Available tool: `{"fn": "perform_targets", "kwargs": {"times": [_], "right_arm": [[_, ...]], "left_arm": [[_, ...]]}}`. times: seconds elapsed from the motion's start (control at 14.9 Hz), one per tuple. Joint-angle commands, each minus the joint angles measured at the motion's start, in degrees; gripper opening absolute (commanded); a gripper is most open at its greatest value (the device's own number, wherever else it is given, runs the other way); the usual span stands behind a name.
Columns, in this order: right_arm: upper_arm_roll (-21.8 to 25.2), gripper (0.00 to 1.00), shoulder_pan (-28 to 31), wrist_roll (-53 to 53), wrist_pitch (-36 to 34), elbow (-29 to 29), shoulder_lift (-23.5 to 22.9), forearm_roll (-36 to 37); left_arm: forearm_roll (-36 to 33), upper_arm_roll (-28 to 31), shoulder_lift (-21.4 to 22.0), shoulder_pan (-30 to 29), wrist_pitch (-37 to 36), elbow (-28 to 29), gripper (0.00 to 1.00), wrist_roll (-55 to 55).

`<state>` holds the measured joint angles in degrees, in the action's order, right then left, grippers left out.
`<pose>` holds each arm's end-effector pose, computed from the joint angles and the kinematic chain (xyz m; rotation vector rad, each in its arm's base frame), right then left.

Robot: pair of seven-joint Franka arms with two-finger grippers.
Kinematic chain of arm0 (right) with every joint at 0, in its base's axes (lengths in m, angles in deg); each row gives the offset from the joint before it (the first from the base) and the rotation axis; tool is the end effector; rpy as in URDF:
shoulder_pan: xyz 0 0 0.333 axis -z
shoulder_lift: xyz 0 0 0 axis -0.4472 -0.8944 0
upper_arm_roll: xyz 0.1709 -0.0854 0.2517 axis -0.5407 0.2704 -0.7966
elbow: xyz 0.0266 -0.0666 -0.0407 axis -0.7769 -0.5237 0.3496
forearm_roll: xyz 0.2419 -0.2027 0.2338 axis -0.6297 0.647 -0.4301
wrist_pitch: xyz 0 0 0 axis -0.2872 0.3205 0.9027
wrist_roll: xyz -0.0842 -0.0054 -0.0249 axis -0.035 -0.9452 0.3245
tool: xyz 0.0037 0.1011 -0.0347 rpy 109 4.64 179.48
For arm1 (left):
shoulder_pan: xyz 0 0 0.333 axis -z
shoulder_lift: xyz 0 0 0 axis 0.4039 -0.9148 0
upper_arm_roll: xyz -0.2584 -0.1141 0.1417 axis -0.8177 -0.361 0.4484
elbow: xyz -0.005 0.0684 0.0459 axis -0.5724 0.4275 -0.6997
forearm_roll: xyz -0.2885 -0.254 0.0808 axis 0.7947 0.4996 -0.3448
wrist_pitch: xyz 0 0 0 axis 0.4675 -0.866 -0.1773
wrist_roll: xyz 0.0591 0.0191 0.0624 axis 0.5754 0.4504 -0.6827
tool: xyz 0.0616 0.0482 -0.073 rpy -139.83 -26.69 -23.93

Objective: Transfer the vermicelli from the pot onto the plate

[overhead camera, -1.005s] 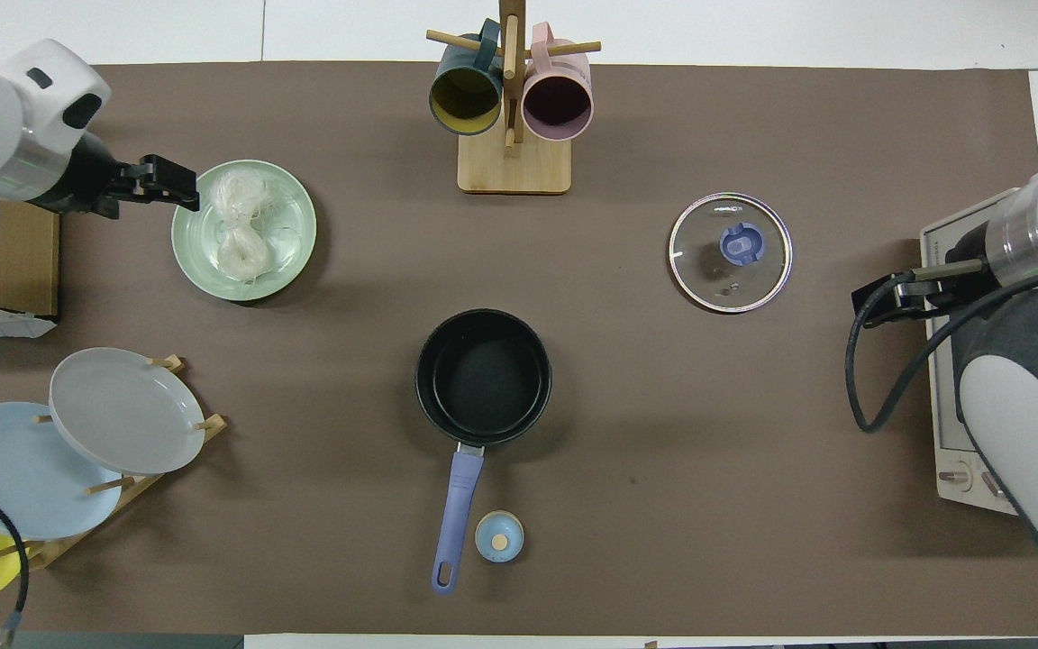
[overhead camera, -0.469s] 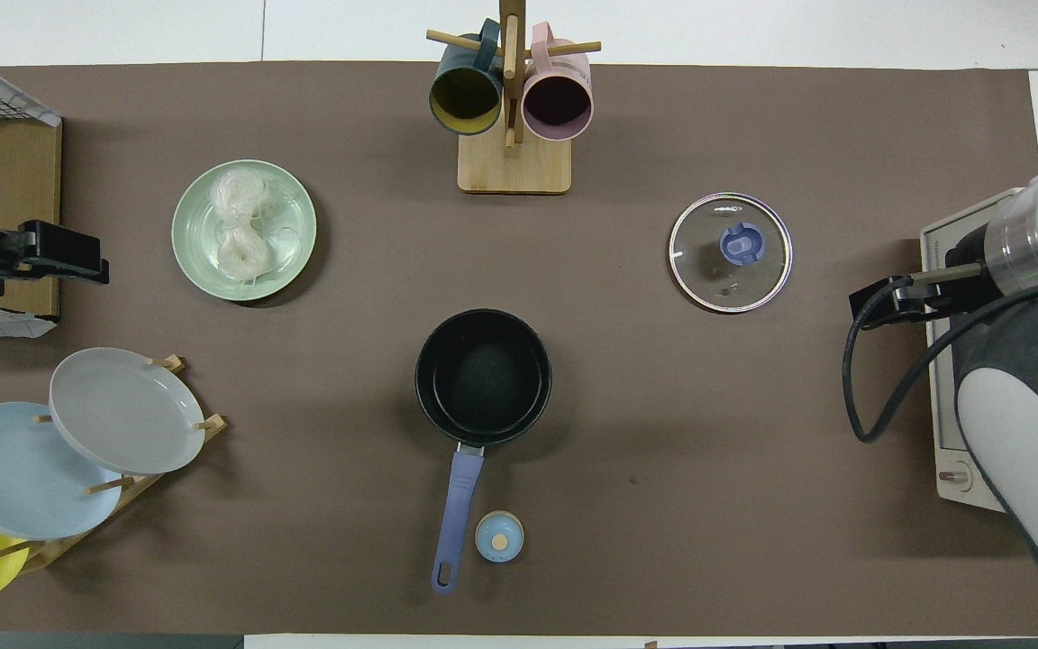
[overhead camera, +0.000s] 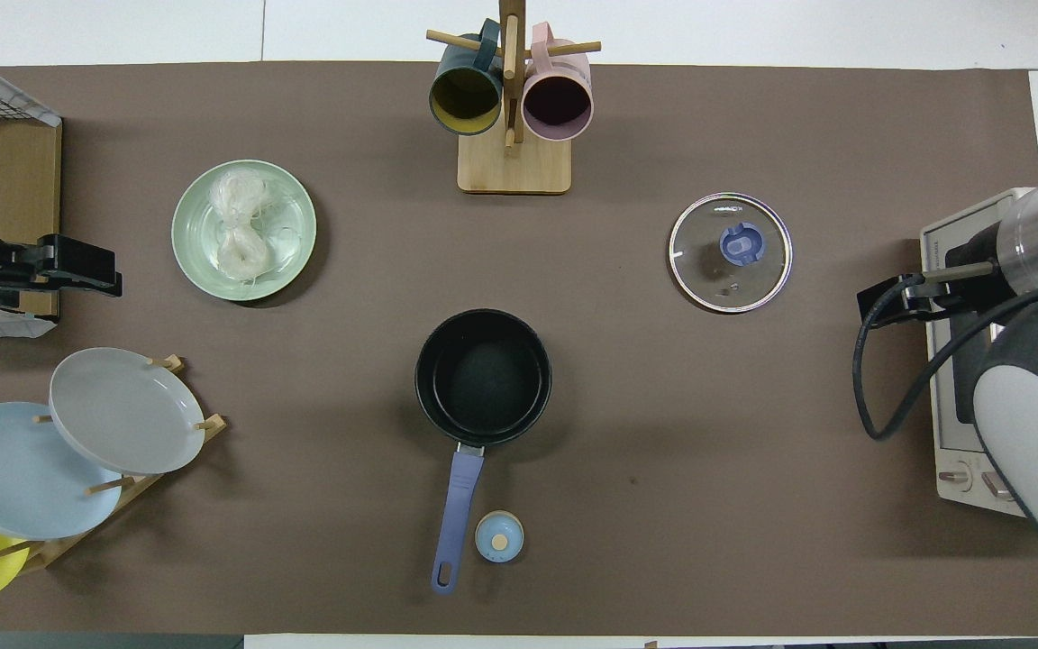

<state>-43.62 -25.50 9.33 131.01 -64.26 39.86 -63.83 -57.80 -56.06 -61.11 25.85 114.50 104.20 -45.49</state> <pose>0.5307 0.0606 0.6044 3.0470 0.1081 -0.1134 0.5392 -0.0653 0.6131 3.1240 0.0255 -0.0269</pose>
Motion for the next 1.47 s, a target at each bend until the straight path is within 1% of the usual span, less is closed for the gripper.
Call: {"fn": "perform_targets", "kwargs": {"times": [0.0,0.2,0.4,0.67,1.14,1.41], "right_arm": [[0.6,1.00,0.5,1.2,1.3,-1.9,1.1,-1.1],[0.8,1.00,0.7,1.4,1.0,-1.3,0.3,-0.9],[0.8,1.00,0.9,1.4,-1.2,0.8,-1.3,-0.9],[0.9,1.00,0.5,1.3,-1.3,0.7,-1.1,-0.4],[2.6,1.00,0.4,1.4,-1.0,0.3,-0.6,-0.9],[2.7,1.00,0.9,1.7,-3.2,0.3,-0.6,-1.1]], "left_arm": [[0.2,0.2,-0.8,0.5,-0.7,-1.3,1.00,-0.9],[0.2,0.2,-0.8,0.5,-0.7,-1.3,1.00,-0.9],[0.2,0.2,-0.7,0.4,-0.8,-1.3,1.00,-0.9],[0.3,0.2,-0.6,0.4,-0.8,-1.3,1.00,-0.9],[0.5,0.2,-0.6,0.6,-1.1,-1.2,1.00,-0.8],[0.6,0.1,-0.6,0.6,-1.3,-1.3,1.00,-0.8]]}}
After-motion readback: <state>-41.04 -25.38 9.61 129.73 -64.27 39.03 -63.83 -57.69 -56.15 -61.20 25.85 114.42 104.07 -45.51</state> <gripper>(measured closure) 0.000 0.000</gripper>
